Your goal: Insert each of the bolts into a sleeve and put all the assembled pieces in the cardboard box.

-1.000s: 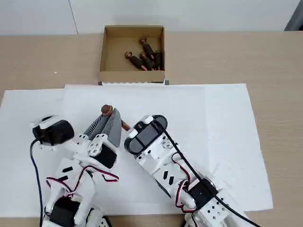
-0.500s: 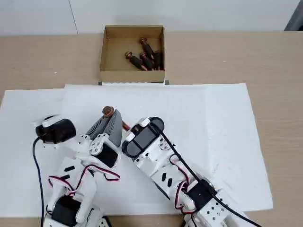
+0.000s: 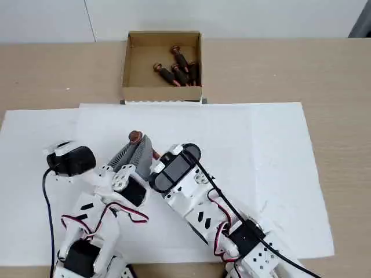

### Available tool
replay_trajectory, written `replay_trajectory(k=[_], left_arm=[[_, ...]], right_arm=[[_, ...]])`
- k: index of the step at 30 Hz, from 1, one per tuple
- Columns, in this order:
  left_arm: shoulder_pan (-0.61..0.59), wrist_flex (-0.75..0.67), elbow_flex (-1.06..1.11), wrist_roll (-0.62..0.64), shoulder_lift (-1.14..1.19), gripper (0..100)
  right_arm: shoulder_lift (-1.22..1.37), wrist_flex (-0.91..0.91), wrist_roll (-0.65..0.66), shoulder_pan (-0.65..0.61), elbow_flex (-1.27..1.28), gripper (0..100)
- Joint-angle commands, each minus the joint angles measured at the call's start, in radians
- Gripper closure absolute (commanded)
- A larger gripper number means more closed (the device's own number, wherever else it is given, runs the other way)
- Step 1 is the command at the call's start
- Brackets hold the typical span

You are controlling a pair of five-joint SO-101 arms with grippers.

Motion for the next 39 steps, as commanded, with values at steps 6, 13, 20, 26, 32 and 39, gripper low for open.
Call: replay_trajectory(k=[6, 13, 20, 26, 32, 39], left_arm=[[0.014, -0.025, -0.01, -0.041, -0.008, 100], [0.014, -0.025, -0.004, -0.041, -0.008, 100], [0.141, -0.023, 0.042, -0.144, -0.008, 100], [0.215, 0.049, 0.068, -0.232, -0.008, 100], [0.259, 0.189, 0.07, -0.256, -0.008, 100], [0.255, 0.203, 0.07, -0.258, -0.008, 100]], right_arm=[[-0.013, -0.025, 0.014, 0.047, -0.015, 99.5], [-0.013, -0.025, 0.014, 0.042, -0.015, 99.5], [-0.013, -0.027, 0.014, 0.042, -0.015, 99.5], [-0.013, -0.027, 0.014, 0.042, -0.017, 99.5], [-0.013, -0.064, 0.014, 0.042, -0.017, 99.5], [-0.013, -0.074, 0.014, 0.042, -0.015, 99.5]])
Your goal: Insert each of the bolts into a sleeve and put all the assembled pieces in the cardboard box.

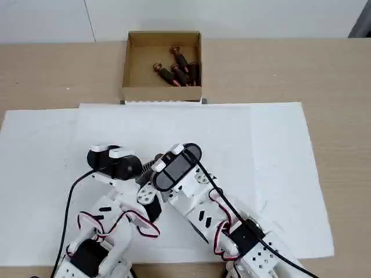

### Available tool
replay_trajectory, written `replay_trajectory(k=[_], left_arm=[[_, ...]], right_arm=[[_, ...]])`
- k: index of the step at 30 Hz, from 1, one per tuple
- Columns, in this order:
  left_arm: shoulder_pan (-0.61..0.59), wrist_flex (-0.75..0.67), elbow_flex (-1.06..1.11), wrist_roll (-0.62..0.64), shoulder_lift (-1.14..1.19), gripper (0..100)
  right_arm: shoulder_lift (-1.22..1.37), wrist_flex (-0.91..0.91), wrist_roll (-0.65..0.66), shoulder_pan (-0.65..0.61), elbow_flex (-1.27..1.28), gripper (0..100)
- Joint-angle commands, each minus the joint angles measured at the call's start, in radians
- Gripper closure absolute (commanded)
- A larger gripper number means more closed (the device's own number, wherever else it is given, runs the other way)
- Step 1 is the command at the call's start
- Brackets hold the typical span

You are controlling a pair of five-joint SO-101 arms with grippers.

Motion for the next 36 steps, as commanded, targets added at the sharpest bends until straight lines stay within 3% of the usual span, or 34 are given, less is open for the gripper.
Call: replay_trajectory(k=[1, 4, 8, 11, 30, 36], left_arm=[[0.055, 0.032, 0.002, -0.011, -0.003, 100], [0.052, 0.032, -0.001, -0.017, -0.003, 96], [-0.002, 0.031, -0.001, -0.068, -0.003, 82], [-0.052, 0.02, -0.001, -0.086, -0.003, 78], [-0.084, 0.026, -0.139, -0.126, -0.002, 78], [-0.212, 0.017, -0.166, -0.264, -0.003, 96]], right_arm=[[-0.015, -0.064, 0.008, 0.012, -0.028, 99.5], [-0.015, -0.061, 0.008, 0.012, -0.028, 99.5], [-0.015, -0.059, 0.008, 0.012, -0.028, 99.5], [-0.015, -0.058, 0.008, 0.012, -0.028, 99.5], [-0.015, -0.058, 0.008, 0.018, -0.009, 99.5], [-0.015, -0.059, 0.006, 0.018, -0.012, 99.5]])
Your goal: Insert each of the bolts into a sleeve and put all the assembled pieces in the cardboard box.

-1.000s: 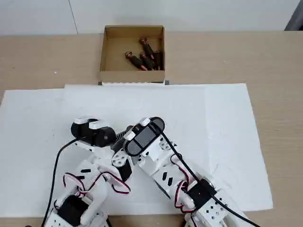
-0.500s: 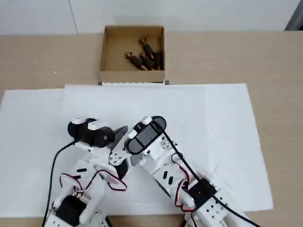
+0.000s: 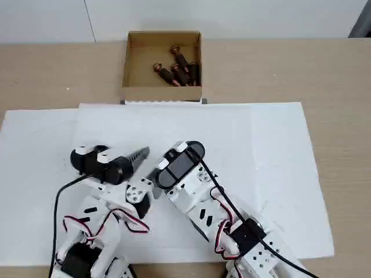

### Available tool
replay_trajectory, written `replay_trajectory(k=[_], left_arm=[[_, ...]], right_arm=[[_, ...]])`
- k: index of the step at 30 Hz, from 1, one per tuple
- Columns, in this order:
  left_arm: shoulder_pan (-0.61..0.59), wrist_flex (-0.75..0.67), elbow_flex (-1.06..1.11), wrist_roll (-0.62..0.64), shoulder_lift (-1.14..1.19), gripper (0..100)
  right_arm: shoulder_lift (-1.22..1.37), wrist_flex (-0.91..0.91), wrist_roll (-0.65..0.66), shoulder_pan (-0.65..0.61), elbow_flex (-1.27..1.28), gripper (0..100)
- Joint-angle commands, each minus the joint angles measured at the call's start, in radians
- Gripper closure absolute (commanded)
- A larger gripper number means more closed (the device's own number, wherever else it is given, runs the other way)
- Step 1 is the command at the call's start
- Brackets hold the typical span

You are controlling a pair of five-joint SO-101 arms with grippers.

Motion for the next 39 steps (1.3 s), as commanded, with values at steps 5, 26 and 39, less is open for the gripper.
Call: replay_trajectory(k=[5, 26, 39], left_arm=[[-0.161, 0.002, -0.038, -0.097, -0.003, 100], [-0.221, 0.1, 0.214, -0.216, -0.006, 100], [-0.221, 0.123, 0.24, -0.213, -0.006, 100]], right_arm=[[-0.015, -0.031, 0.003, 0.015, -0.017, 99.5], [0.073, 0.288, -0.181, 0.34, -0.281, 99.6], [0.757, 0.433, -0.222, 0.414, -1.019, 99.5]])
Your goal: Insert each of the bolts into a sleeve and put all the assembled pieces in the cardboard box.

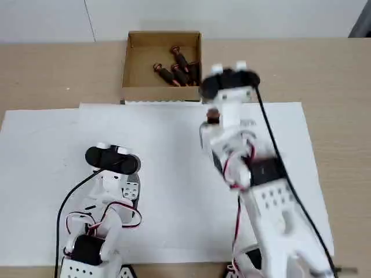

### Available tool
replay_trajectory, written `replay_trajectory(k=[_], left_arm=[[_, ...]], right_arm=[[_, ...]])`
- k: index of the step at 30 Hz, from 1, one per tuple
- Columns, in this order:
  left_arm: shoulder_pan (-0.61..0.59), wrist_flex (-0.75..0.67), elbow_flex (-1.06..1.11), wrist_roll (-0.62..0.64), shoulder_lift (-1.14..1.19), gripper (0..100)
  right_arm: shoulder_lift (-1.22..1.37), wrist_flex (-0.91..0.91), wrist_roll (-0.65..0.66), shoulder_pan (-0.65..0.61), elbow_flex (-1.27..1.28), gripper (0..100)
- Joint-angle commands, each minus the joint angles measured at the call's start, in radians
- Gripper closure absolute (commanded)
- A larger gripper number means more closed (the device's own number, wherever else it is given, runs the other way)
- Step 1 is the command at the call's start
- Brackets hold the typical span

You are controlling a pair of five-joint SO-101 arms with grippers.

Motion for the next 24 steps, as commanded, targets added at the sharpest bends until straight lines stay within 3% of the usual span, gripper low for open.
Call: replay_trajectory(k=[1, 14, 24], left_arm=[[-0.005, 0.005, -0.005, 0.0, -0.008, 100], [-0.005, 0.005, -0.005, 0.003, -0.008, 100], [-0.005, 0.005, -0.005, 0.003, -0.008, 100]], right_arm=[[0.197, 0.013, -0.005, 0.018, -0.278, 99.5], [0.895, 0.024, 0.18, 0.027, -0.993, 99.5], [1.277, 0.015, 0.345, 0.024, -1.428, 99.5]])
